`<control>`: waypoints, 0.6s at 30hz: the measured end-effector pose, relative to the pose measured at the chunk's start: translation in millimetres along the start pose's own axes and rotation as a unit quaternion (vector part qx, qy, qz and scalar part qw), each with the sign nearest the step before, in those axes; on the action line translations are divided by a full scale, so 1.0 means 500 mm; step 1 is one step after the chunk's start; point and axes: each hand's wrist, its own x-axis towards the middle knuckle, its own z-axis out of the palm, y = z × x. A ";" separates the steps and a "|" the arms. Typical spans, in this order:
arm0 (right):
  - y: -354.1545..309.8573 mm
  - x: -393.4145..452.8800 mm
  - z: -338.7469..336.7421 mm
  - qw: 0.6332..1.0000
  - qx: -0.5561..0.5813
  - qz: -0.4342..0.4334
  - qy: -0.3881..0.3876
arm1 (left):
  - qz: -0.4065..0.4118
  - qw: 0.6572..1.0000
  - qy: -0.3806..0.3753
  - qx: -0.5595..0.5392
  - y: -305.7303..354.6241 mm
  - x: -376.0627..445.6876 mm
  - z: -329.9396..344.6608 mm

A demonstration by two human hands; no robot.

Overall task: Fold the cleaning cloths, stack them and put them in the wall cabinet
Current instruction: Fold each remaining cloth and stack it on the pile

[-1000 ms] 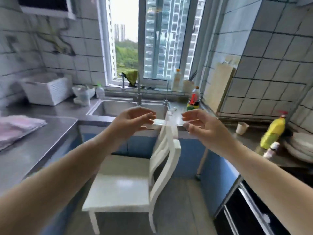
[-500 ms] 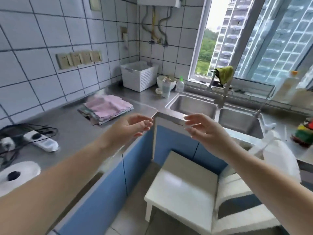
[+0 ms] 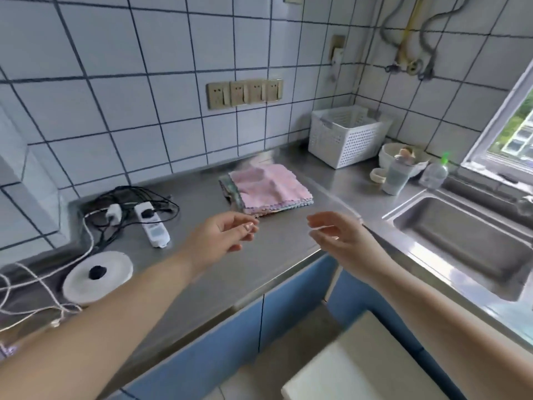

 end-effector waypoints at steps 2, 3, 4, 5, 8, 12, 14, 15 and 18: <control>0.015 0.040 0.017 1.000 0.009 -0.003 -0.017 | -0.017 1.000 0.020 -0.003 -0.008 0.014 -0.013; 0.023 0.063 0.025 1.000 0.013 -0.005 -0.026 | -0.024 0.999 0.031 -0.005 -0.013 0.025 -0.021; 0.029 0.085 0.031 0.999 0.016 -0.005 -0.032 | -0.030 0.999 0.038 -0.005 -0.017 0.035 -0.029; 0.033 0.107 0.037 0.999 0.018 -0.004 -0.038 | -0.035 0.998 0.043 -0.003 -0.021 0.046 -0.037; 0.044 0.182 0.059 0.998 0.027 -0.009 -0.056 | -0.046 0.998 0.053 0.003 -0.037 0.098 -0.071; 0.058 0.262 0.084 0.997 0.028 -0.011 -0.068 | -0.048 0.997 0.056 -0.004 -0.055 0.177 -0.105; 0.073 0.308 0.092 0.997 0.029 -0.002 -0.066 | -0.053 0.997 0.049 -0.005 -0.069 0.226 -0.120; 0.082 0.332 0.095 0.997 0.034 0.005 -0.062 | -0.056 0.997 0.044 -0.008 -0.079 0.254 -0.128; 0.110 0.383 0.100 0.997 0.037 0.036 -0.059 | -0.082 0.995 0.044 -0.027 -0.105 0.320 -0.134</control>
